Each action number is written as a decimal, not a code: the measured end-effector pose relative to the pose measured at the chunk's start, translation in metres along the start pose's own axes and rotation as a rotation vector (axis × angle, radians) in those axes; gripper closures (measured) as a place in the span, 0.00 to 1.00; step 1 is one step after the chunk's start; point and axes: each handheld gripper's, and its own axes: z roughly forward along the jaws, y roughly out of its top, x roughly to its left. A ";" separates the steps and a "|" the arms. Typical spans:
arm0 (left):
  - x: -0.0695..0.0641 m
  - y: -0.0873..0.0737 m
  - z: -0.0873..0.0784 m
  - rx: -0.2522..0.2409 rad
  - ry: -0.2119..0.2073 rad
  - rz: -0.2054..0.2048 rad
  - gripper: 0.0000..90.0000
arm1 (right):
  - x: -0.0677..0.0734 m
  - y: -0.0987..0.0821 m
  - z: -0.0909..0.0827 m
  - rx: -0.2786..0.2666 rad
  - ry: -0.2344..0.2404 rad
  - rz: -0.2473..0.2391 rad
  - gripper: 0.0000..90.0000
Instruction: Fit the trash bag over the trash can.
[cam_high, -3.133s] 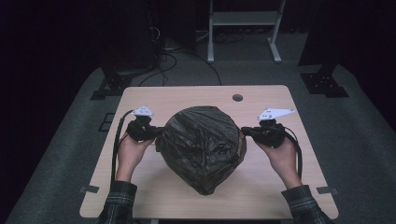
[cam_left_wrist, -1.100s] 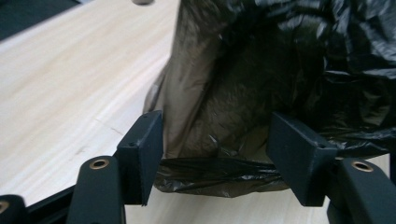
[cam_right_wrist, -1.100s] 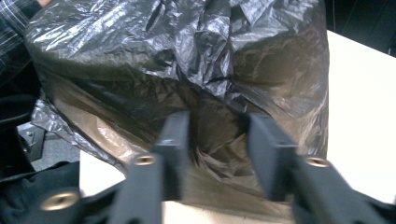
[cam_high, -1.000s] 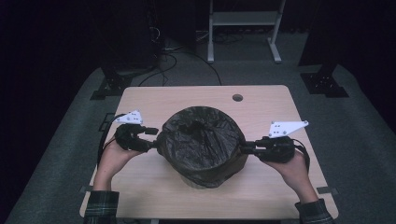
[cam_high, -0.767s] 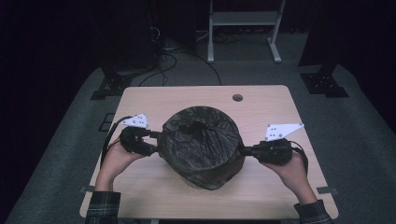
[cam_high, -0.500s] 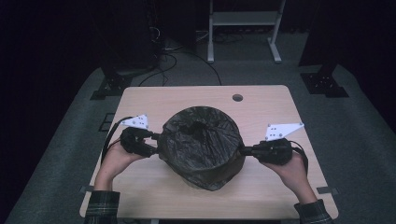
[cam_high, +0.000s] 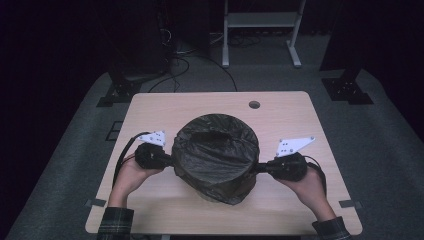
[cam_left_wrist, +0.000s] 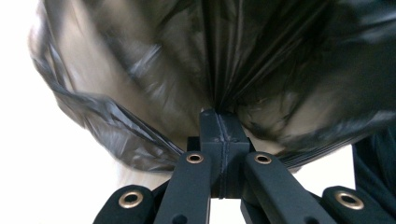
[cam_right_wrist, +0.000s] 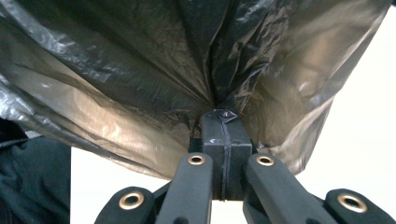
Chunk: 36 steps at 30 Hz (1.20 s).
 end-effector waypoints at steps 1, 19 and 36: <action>0.000 -0.002 0.002 0.006 0.002 -0.005 1.00 | 0.000 -0.001 0.001 0.006 -0.001 0.002 1.00; 0.005 -0.025 0.019 0.089 0.010 -0.068 0.92 | -0.005 -0.031 0.021 0.091 -0.048 0.034 0.76; -0.027 -0.060 0.005 0.060 0.218 -0.068 0.05 | -0.009 0.002 -0.032 -0.102 -0.105 0.055 0.12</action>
